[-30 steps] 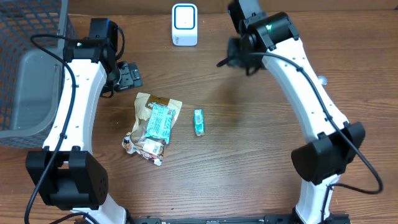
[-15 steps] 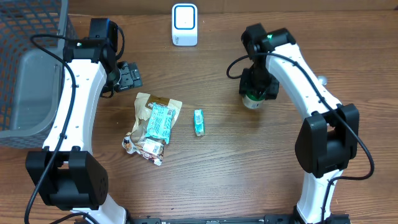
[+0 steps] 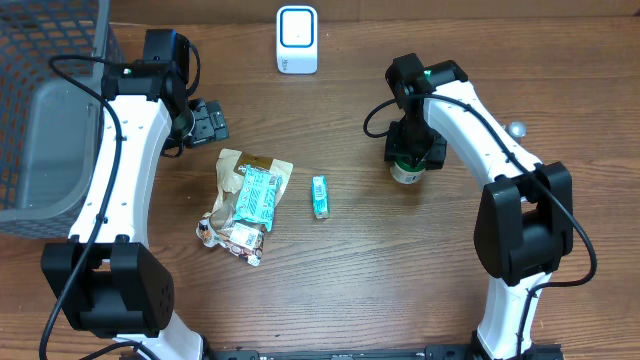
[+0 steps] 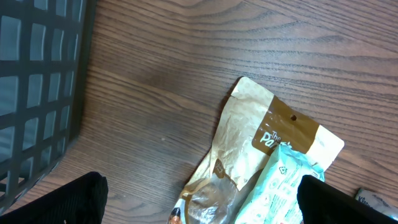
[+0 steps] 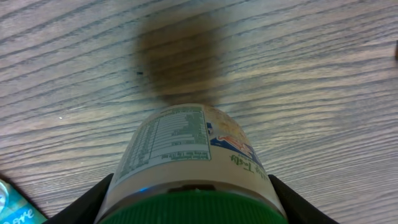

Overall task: Scan the item barcode
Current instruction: 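Bring the jar back down and lower it upright at the right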

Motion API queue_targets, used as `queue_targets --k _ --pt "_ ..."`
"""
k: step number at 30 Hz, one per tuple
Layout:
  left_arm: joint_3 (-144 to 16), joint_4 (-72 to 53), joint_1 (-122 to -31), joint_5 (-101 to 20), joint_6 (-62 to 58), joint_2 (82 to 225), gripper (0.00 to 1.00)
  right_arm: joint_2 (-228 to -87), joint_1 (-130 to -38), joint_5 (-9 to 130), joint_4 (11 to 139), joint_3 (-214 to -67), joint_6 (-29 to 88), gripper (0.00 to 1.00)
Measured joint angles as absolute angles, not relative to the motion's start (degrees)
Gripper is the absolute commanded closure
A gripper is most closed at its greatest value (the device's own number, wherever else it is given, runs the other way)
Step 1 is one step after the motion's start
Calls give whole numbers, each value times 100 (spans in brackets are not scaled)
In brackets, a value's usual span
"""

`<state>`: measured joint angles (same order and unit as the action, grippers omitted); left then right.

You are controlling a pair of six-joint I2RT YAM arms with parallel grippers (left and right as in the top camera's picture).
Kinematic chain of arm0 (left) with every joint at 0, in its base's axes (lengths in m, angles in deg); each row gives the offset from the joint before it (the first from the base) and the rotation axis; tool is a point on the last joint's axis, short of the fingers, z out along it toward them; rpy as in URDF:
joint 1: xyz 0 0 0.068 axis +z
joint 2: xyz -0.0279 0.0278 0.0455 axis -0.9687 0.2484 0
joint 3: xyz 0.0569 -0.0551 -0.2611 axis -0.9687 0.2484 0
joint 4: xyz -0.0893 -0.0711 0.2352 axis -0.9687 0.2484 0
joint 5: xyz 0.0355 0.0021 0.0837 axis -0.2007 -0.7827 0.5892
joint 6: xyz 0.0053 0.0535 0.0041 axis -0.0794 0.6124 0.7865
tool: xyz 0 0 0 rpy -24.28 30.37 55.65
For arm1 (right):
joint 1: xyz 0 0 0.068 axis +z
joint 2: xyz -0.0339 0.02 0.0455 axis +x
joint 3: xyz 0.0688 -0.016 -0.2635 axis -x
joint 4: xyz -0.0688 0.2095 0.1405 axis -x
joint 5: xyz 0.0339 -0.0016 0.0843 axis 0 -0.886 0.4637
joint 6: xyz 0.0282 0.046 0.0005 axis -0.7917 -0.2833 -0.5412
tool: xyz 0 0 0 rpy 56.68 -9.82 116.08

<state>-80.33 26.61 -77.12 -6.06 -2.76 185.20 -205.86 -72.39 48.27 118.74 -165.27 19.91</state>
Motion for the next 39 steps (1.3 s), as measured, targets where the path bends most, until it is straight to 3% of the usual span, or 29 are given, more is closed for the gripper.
queue_targets --k 9,12,39 --pt "-8033 2661 -7712 -606 -276 18520 0 -20586 -7239 4707 11789 -16527 1991 62" --pt "-8033 2661 -7712 -606 -276 18520 0 -20586 -7239 4691 11794 -16527 1991 56" --pt "-8033 2661 -7712 -606 -276 18520 1 -20586 -7239 4243 12113 -16455 1993 48"
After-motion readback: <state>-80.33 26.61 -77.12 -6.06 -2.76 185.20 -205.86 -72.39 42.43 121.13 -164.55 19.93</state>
